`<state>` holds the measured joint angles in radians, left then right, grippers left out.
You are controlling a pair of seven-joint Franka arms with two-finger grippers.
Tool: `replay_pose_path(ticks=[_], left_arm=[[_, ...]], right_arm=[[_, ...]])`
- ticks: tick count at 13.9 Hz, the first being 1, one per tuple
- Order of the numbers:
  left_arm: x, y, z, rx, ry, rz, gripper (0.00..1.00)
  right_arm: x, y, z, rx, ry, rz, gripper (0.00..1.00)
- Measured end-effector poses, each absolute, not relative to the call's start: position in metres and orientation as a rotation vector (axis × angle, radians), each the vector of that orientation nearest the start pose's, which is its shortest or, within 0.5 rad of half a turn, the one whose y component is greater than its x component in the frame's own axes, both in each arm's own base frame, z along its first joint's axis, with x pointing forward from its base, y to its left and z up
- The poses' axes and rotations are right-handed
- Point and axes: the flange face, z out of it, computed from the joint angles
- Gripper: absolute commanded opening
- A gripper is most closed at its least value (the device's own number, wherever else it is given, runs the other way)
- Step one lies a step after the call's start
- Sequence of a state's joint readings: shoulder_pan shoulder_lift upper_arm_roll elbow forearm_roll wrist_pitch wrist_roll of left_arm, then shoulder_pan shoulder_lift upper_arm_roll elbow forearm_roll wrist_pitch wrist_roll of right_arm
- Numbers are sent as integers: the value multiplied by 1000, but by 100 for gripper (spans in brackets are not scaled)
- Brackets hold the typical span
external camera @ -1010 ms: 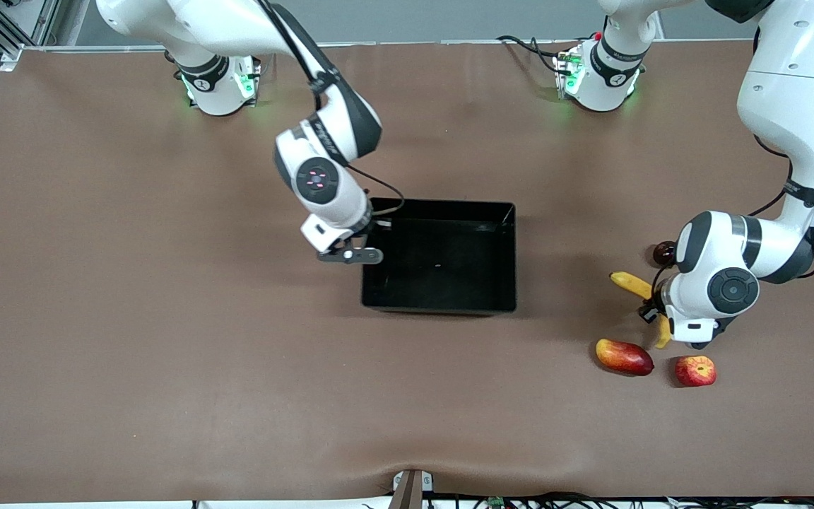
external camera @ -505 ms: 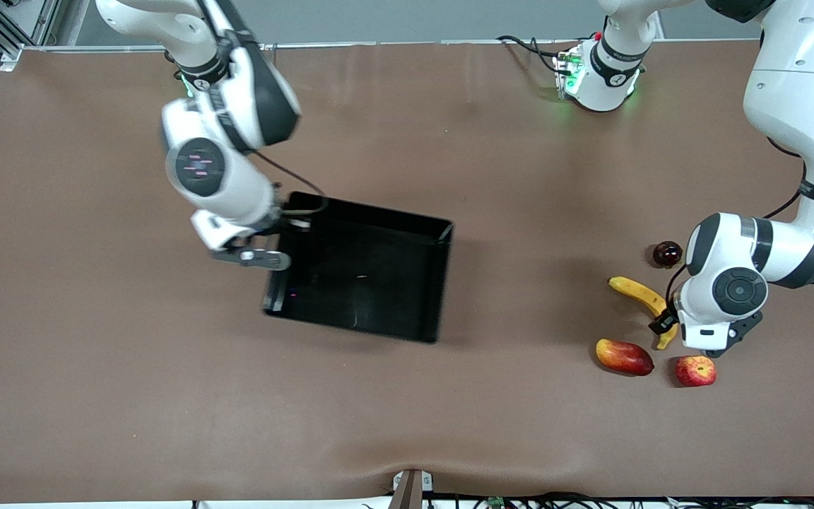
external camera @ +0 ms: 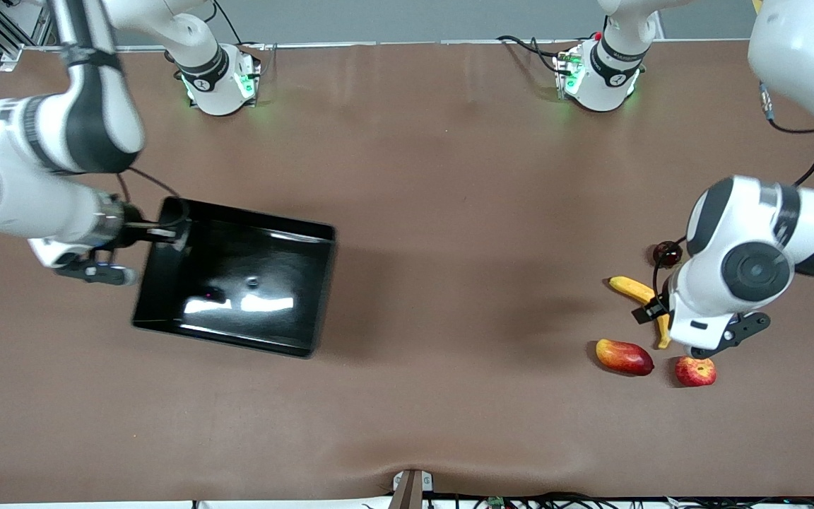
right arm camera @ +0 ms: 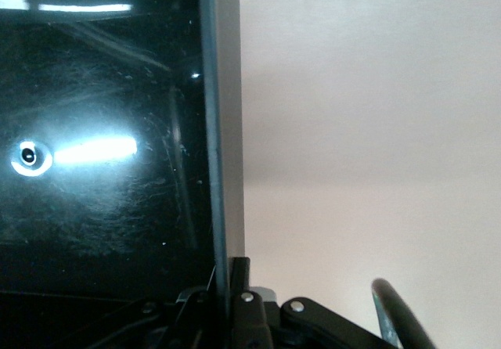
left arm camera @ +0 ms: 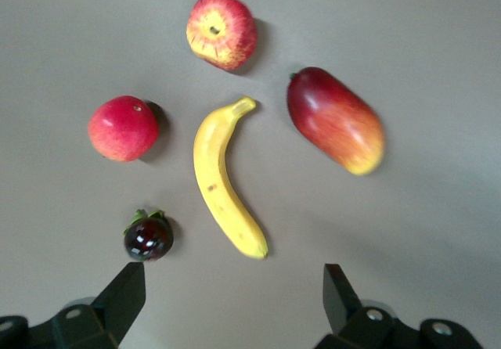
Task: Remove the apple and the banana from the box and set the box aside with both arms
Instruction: 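Open and raise the left gripper while the right gripper sets the box down, then open the right gripper to release the box rim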
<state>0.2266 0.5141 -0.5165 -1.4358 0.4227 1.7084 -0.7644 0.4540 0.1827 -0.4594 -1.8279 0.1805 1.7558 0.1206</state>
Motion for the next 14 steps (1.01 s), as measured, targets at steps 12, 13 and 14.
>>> replay_pose_path(ticks=[12, 13, 14], left_arm=[[575, -42, 650, -3102, -187, -86, 100], [570, -40, 655, -3098, -190, -94, 100], [566, -42, 657, -3092, -190, -98, 100]], right_arm=[[546, -216, 275, -3083, 122, 254, 0], [546, -218, 266, -3078, 131, 258, 0], [546, -218, 259, -3075, 131, 264, 0]])
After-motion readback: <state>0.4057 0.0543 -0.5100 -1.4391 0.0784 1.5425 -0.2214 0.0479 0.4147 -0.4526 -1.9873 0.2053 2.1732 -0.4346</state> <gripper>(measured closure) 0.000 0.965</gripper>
